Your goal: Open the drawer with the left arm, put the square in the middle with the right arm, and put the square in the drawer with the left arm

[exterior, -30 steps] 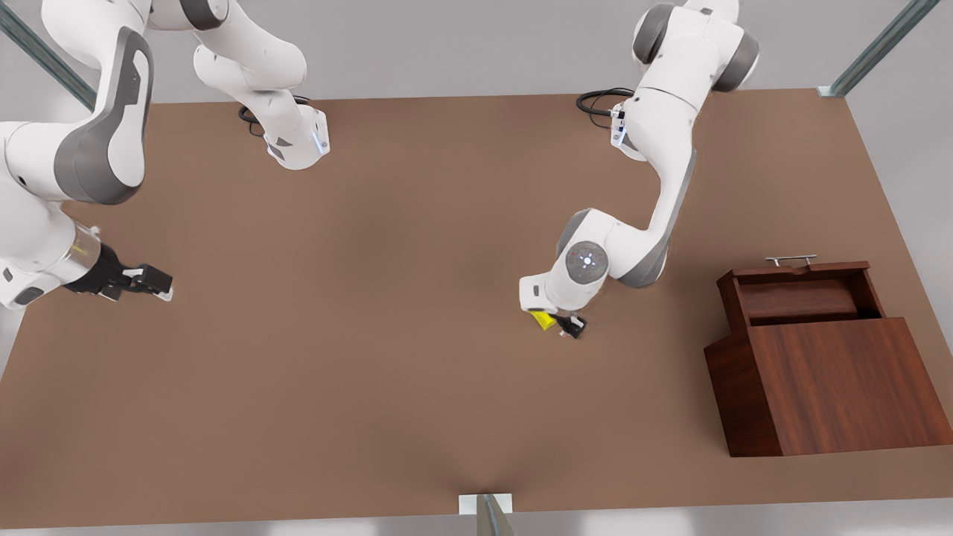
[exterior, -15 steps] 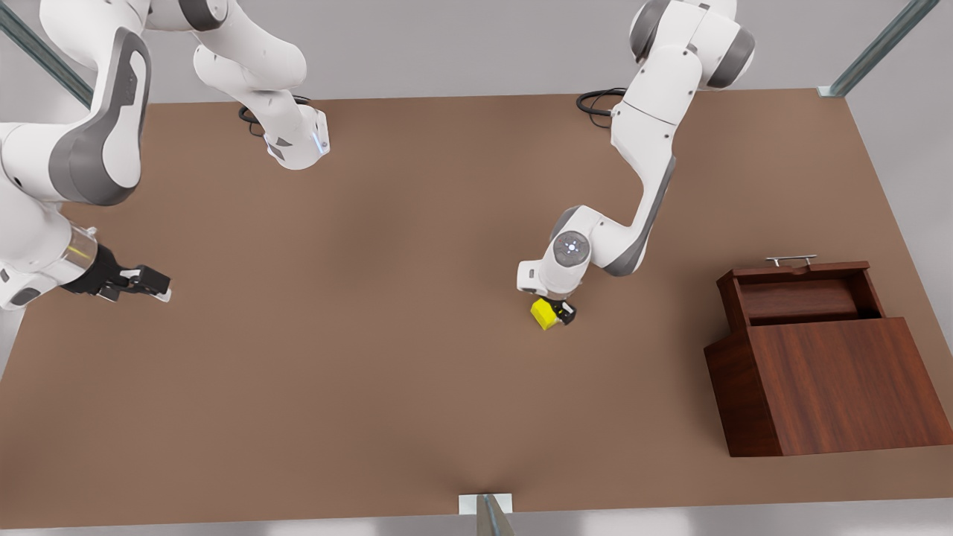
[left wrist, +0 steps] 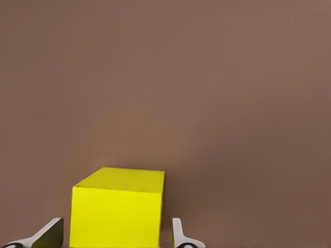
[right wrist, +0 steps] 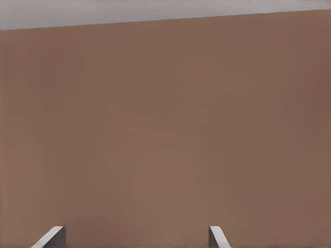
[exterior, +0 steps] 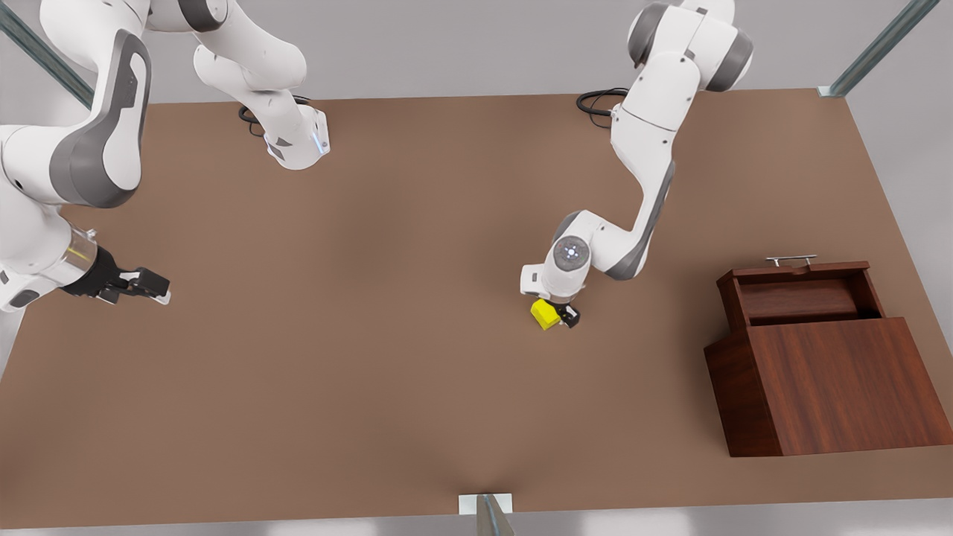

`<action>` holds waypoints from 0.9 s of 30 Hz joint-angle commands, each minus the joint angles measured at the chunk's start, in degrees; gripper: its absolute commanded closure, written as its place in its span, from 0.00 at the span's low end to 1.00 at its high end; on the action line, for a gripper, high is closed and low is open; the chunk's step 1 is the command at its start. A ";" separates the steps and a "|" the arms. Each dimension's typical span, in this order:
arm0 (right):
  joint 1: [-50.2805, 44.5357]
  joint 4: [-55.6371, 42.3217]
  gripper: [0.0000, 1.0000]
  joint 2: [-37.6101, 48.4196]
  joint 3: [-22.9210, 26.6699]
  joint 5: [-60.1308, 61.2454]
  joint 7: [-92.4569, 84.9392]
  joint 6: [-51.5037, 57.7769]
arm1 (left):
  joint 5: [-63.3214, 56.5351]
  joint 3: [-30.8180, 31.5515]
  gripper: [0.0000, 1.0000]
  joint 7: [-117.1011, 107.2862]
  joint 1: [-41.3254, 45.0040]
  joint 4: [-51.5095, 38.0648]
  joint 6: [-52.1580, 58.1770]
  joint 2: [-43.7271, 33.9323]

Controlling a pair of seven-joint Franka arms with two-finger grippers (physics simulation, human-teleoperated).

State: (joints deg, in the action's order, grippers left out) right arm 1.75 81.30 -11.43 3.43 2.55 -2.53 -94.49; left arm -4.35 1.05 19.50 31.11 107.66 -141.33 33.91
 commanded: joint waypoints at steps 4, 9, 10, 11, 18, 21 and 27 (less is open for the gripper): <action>0.01 0.00 0.00 0.00 0.00 0.00 -0.02 -0.08 | -0.05 0.00 0.00 -0.07 0.00 -0.17 -0.44 1.16; 0.01 0.00 0.00 0.00 0.00 0.00 -0.02 -0.44 | -0.05 0.00 0.23 -0.25 0.00 -0.17 -0.79 1.60; 0.10 0.00 0.00 0.00 0.00 0.00 0.07 -0.44 | -0.05 0.00 0.24 -0.25 0.00 -0.17 -0.79 1.60; 0.10 0.00 0.00 0.00 0.00 0.00 -0.02 -0.52 | -0.05 0.00 0.24 -0.34 0.00 -0.17 -0.79 1.60; 0.01 -0.18 0.00 0.09 0.00 -0.09 -0.02 -0.44 | -0.05 0.00 0.27 -0.34 -0.09 -0.26 -0.79 1.69; 0.10 -1.50 0.00 0.27 0.00 0.00 0.07 -0.35 | -0.05 0.00 0.27 -0.42 0.00 -0.61 -0.79 1.69; 0.10 -1.50 0.00 0.00 0.09 0.00 -0.02 -0.44 | 0.13 0.00 0.28 -2.09 -0.09 -0.87 5.17 -4.54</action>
State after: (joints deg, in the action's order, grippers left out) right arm 1.93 79.81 -11.43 3.51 2.55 -2.55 -94.92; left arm -4.69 1.06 17.25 30.90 106.83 -133.73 26.96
